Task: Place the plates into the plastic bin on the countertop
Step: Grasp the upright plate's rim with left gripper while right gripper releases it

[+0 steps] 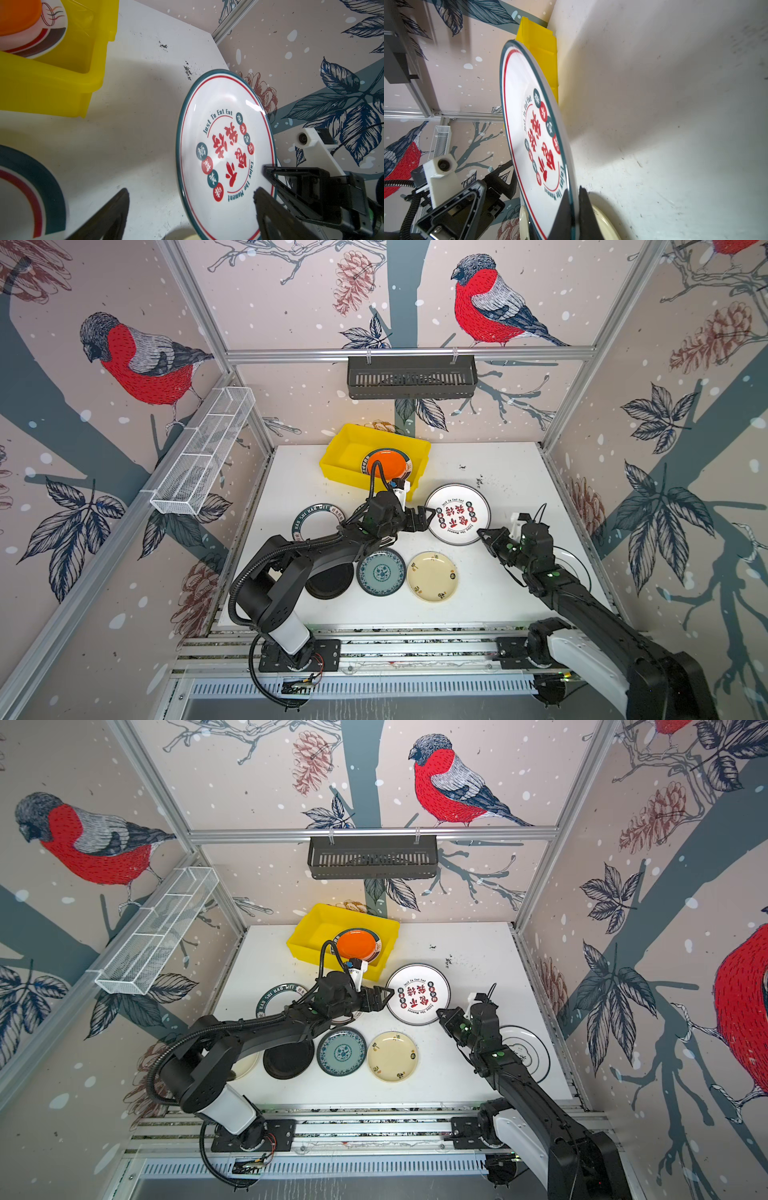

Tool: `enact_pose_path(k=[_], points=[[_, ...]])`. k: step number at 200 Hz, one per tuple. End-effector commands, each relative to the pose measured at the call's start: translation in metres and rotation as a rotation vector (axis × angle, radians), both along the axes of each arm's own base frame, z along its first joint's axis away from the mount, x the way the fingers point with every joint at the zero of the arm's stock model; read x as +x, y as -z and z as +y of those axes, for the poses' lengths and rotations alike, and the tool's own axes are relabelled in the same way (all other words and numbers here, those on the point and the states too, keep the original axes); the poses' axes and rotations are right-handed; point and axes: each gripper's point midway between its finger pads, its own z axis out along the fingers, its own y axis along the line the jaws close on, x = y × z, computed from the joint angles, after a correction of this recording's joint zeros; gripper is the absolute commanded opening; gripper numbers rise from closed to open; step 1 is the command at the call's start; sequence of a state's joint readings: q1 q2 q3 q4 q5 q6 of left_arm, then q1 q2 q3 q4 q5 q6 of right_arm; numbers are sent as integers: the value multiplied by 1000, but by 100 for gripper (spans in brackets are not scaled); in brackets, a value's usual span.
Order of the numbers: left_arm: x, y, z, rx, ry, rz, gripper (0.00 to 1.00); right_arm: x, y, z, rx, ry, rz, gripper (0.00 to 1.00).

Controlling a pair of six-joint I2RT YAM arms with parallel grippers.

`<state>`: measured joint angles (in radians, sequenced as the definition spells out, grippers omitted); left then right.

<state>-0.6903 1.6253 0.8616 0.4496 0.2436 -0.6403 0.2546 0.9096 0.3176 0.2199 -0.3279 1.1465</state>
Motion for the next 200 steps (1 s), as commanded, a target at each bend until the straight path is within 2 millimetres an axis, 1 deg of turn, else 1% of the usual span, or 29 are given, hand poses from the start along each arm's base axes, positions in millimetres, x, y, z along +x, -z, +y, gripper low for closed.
enact_pose_path(k=[1, 17, 24, 54, 95, 106, 121, 130, 146, 151, 160, 171, 190, 200], points=[[3, -16, -7, -64, 15, -34, 88, 6, -27, 11, 78, -34, -102, 1], [4, -15, -10, -76, 17, -20, 82, 5, -28, 16, 102, -49, -106, 1], [4, -14, -10, -78, 17, -14, 78, 5, -27, 16, 107, -50, -106, 1], [5, -10, -12, -87, 12, 8, 68, 5, -29, 18, 112, -54, -114, 1], [7, -7, -11, -82, 3, 18, 41, 3, -28, 20, 104, -60, -112, 1], [7, -5, -12, -79, 1, 22, 39, 2, -27, 22, 98, -65, -113, 1], [8, -4, -13, -79, 0, 28, 34, 1, -27, 24, 88, -69, -111, 1], [9, -4, -13, -80, -1, 29, 33, 1, -27, 25, 79, -72, -114, 1], [9, -4, -14, -81, -1, 32, 25, 0, -28, 25, 61, -71, -120, 1], [10, -3, -14, -79, -2, 33, 20, 0, -29, 26, 55, -73, -122, 1], [10, -3, -14, -77, -3, 36, 7, 0, -30, 26, 46, -74, -126, 1], [10, -3, -14, -75, -1, 40, 0, 1, -31, 27, 33, -75, -128, 1], [9, -2, -13, -73, -4, 44, 0, 1, -32, 28, 16, -82, -133, 2], [9, -3, -12, -73, -8, 42, 0, 0, -32, 29, 12, -85, -135, 4]])
